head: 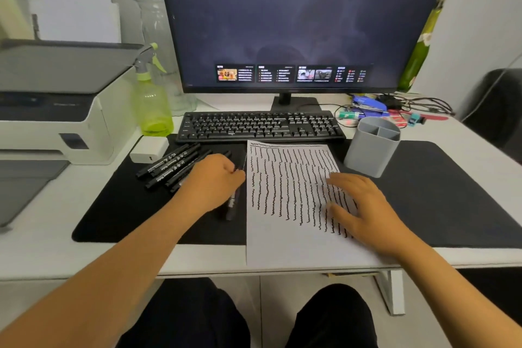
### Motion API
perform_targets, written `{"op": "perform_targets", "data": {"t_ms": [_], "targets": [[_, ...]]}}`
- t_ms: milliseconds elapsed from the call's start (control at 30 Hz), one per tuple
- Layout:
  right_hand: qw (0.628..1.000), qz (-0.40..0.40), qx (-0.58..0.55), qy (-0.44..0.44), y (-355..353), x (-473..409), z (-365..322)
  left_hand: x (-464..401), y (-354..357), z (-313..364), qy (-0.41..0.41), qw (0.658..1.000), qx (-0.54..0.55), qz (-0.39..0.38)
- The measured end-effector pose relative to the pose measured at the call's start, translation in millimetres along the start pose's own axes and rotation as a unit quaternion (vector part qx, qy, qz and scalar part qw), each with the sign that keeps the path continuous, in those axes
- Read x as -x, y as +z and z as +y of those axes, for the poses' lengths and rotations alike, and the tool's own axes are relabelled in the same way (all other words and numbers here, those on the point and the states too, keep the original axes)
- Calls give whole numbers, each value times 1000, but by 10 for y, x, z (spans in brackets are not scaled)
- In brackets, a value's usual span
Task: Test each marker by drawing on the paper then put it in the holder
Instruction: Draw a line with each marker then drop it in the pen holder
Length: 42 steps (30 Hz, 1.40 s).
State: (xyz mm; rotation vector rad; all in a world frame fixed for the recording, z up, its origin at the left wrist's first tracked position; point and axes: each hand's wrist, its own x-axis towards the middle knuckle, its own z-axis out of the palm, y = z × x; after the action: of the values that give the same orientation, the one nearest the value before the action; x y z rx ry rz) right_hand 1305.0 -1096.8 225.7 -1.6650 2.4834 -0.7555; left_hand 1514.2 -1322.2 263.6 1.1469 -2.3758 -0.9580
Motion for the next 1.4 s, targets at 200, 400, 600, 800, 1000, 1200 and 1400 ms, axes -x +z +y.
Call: {"op": "perform_targets", "data": {"t_ms": [200,400,600,800,1000,1200,1400], "targets": [[948,-52,-313,26,92,168,-806,438,133,285,-52,856,497,-130],[911,1,-411,1,189,359,-902,627,79,148,23,886,430,-171],[810,29,-585,25,279,343,-822,635,-59,93,166,943,122,-260],[802,-18,-597,-6,418,273,-888,774,-11,162,295,932,-77,-197],[683,130,-718,42,-1,310,-423,708,-449,-164,183,954,-98,-215],[861,104,-495,47,-36,101,-425,436,-352,-280,179,959,-142,-167],[903,44,-412,110,295,-215,-551,248,55,-313,325,916,-218,-83]]}}
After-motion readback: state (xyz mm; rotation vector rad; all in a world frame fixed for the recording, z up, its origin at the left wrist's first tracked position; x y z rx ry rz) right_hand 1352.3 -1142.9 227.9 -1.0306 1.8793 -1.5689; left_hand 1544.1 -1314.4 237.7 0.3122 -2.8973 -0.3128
